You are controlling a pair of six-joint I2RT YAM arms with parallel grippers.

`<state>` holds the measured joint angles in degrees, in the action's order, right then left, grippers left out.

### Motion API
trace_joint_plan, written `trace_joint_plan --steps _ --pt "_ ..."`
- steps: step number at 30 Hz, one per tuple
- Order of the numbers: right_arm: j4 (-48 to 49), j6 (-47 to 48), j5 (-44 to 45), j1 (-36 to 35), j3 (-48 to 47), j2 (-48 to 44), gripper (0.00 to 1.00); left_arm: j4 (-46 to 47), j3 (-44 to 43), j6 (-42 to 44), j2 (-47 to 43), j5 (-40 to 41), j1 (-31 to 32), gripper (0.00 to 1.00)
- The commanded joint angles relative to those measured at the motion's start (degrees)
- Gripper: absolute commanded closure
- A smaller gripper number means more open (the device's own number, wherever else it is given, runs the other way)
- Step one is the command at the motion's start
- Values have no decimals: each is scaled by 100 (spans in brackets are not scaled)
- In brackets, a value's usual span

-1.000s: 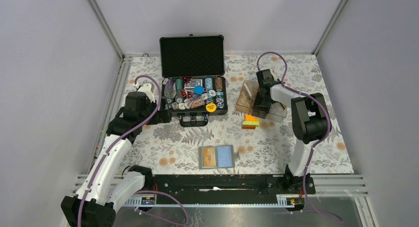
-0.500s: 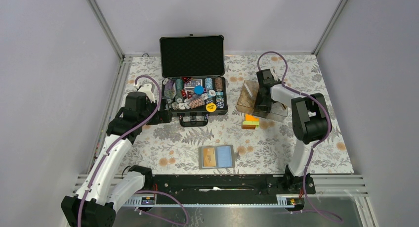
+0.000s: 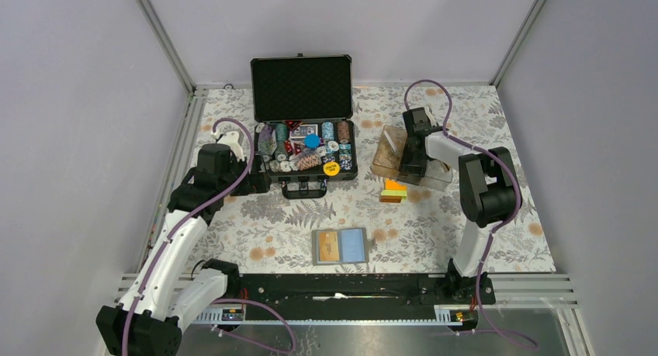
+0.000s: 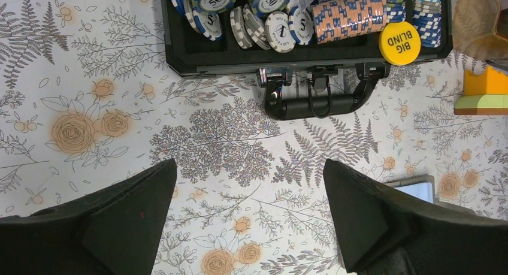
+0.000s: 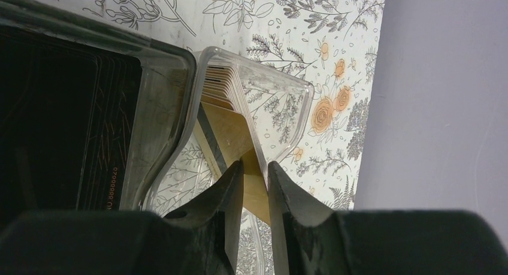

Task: Put the credit cards into the card holder
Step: Pick up the credit card from the storage box.

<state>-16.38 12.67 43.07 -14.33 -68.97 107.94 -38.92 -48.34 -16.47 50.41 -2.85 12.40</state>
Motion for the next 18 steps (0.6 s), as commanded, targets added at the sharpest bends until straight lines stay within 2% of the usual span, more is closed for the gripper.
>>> trace_joint_plan --steps 1,10,18 --pt "-224 -76 283 -75 -271 -373 73 249 -18 65 11 -92 -36 1" --pt "-633 -271 39 -110 -427 -501 84 259 -7 65 12 -161 -36 1" --pt "-1277 -752 -983 -114 -642 -1016 92 269 0 74 -21 -246 -43 1"
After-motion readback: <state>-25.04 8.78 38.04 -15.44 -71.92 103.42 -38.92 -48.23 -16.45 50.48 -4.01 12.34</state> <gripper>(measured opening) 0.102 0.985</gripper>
